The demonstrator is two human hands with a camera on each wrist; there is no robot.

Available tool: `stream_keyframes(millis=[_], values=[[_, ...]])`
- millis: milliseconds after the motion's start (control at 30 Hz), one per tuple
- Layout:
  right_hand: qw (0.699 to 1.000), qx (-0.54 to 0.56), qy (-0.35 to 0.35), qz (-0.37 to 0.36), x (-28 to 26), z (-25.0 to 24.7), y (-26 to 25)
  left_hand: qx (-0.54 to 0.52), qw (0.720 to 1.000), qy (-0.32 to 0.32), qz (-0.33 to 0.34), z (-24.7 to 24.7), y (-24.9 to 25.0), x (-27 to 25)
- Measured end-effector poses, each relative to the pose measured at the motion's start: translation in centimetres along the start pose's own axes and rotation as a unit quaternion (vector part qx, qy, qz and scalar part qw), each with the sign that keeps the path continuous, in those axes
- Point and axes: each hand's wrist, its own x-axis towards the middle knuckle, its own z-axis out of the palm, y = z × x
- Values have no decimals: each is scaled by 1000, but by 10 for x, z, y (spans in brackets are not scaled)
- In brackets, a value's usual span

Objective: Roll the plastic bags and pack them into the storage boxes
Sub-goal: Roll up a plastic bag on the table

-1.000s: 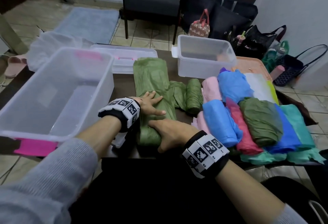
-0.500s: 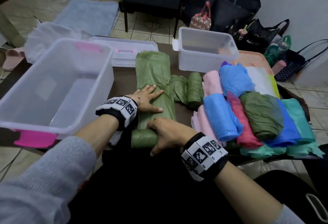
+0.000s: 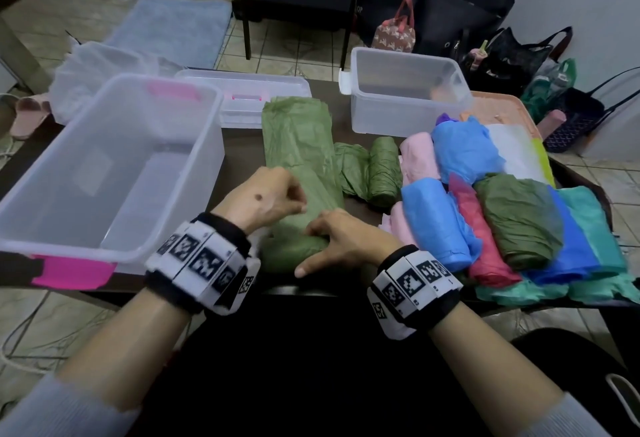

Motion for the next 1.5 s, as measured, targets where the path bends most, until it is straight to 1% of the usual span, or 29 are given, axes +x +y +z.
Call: stream_keyframes(millis=[67, 133, 233, 300, 333, 400, 433, 467, 500, 567, 667, 767, 833, 867, 933, 967, 1000, 1067, 1133, 1233, 1267, 1333, 1400, 1433, 1500], values=[[1000, 16, -6, 7, 0, -3, 3, 0, 998, -58, -24, -3, -3, -21], [998, 55, 10, 17, 0, -5, 6, -3, 995, -93, -29, -2, -6, -36], [995, 82, 38, 31, 0, -2, 9, 18, 993, -109, -29, 7, -8, -46], [997, 47, 55, 35, -1, 0, 7, 31, 993, -105, -30, 13, -10, -45], [996, 2, 82, 33, -2, 1, 4, 31, 994, -101, -30, 15, -11, -44], [981, -74, 178, 11, -8, 6, -3, 29, 995, -95, -28, 17, -14, -39], [972, -88, 219, -4, -12, 8, -7, 28, 994, -100, -31, 17, -15, -35], [966, -97, 239, -16, -17, 11, -11, 29, 993, -109, -34, 16, -16, -32], [964, -117, 236, -23, -20, 16, -14, 33, 991, -121, -39, 15, -16, -28], [965, -161, 206, -22, -24, 28, -16, 48, 988, -142, -41, 12, -14, -22], [959, -192, 209, -12, -22, 41, -14, 61, 983, -171, -34, 14, -13, -15], [958, -204, 203, -1, -14, 38, -14, 57, 981, -182, -48, 20, -12, -11], [963, -199, 184, 0, -7, 30, -13, 77, 983, -157, -51, 25, -13, -11], [966, -192, 174, 1, -4, 24, -12, 78, 988, -125, -49, 27, -13, -13], [974, -171, 150, 10, 1, 13, -10, 46, 997, -51, -30, 30, -15, -17], [978, -160, 132, 20, 3, 9, -10, 35, 999, -28, -16, 30, -16, -19], [980, -158, 115, 30, 4, 5, -11, 35, 999, -20, -8, 31, -17, -20], [980, -168, 94, 42, 4, 4, -12, 29, 999, -32, -13, 29, -19, -24], [980, -173, 81, 54, 3, 5, -14, 7, 998, -61, -24, 25, -19, -27], [986, -146, 55, 57, -2, 9, -16, -16, 995, -91, -26, 21, -19, -31], [988, -138, 58, 50, -5, 8, -17, -21, 995, -95, -29, 21, -20, -31], [984, -142, 101, 25, -11, 8, -19, -24, 994, -99, -35, 19, -17, -30], [968, -188, 166, 5, -16, 12, -25, -22, 993, -105, -46, 15, -15, -25], [960, -209, 188, 0, -18, 16, -29, -19, 992, -112, -53, 14, -14, -22], [953, -213, 216, 1, -19, 24, -34, -9, 990, -130, -62, 12, -13, -14]])
